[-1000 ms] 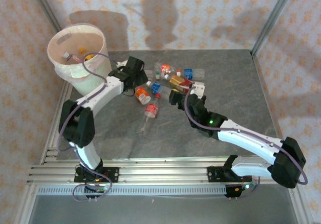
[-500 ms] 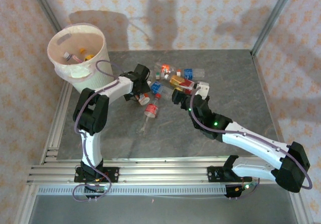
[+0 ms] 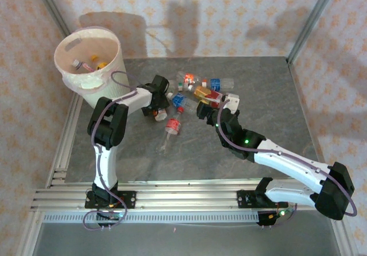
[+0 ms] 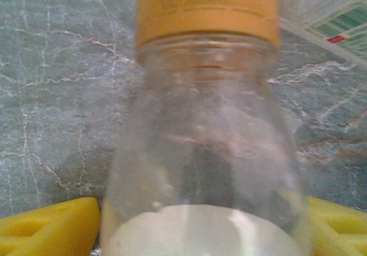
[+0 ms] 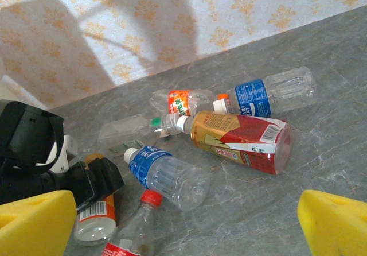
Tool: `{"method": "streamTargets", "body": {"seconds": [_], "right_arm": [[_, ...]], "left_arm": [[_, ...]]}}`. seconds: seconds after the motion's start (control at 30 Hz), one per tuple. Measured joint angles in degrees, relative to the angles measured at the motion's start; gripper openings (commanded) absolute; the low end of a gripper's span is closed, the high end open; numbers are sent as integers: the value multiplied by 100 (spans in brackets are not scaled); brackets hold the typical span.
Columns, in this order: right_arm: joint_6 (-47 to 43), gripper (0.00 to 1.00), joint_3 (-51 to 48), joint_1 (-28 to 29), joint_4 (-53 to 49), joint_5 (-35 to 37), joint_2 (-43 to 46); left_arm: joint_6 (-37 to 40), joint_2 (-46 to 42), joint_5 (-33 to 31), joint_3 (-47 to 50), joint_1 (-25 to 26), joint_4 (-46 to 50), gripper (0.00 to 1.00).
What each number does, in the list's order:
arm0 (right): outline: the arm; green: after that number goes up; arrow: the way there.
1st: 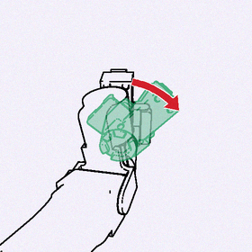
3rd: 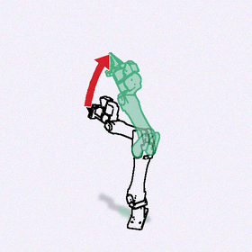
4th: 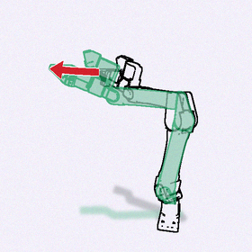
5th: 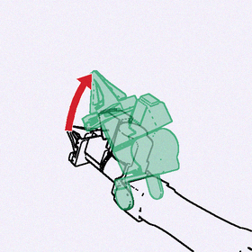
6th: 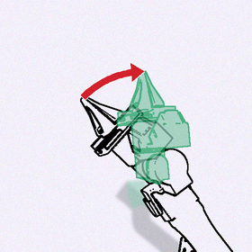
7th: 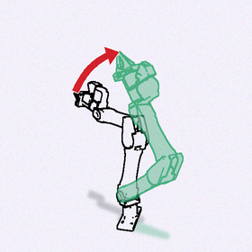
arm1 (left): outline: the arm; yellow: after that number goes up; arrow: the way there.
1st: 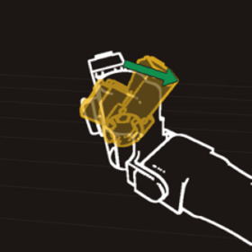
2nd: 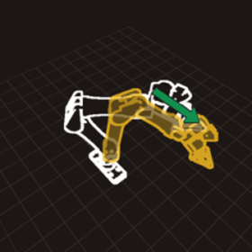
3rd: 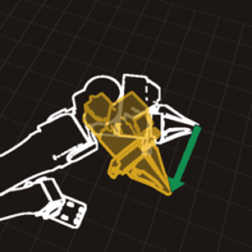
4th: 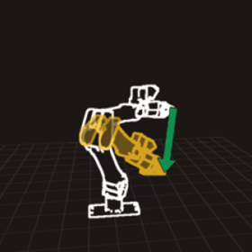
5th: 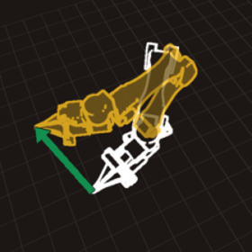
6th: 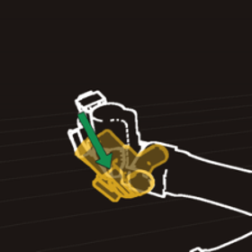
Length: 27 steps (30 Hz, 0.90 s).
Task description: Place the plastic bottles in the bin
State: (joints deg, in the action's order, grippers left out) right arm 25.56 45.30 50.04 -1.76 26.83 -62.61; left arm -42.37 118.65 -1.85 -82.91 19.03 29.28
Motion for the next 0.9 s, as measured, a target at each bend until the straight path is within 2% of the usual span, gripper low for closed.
{"method": "streamTargets", "body": {"seconds": [0.13, 0.57, 0.9], "right_arm": [[15, 99, 0, 0, -4, 0, 0], [42, 99, 0, 0, -63, -2, 0], [42, 99, 0, 0, -61, -2, 0]], "left_arm": [[118, 2, -4, -15, -2, 39, 66], [396, -345, 22, 393, 0, -262, 44], [603, -1309, 11, 304, 37, -225, 38]]}}
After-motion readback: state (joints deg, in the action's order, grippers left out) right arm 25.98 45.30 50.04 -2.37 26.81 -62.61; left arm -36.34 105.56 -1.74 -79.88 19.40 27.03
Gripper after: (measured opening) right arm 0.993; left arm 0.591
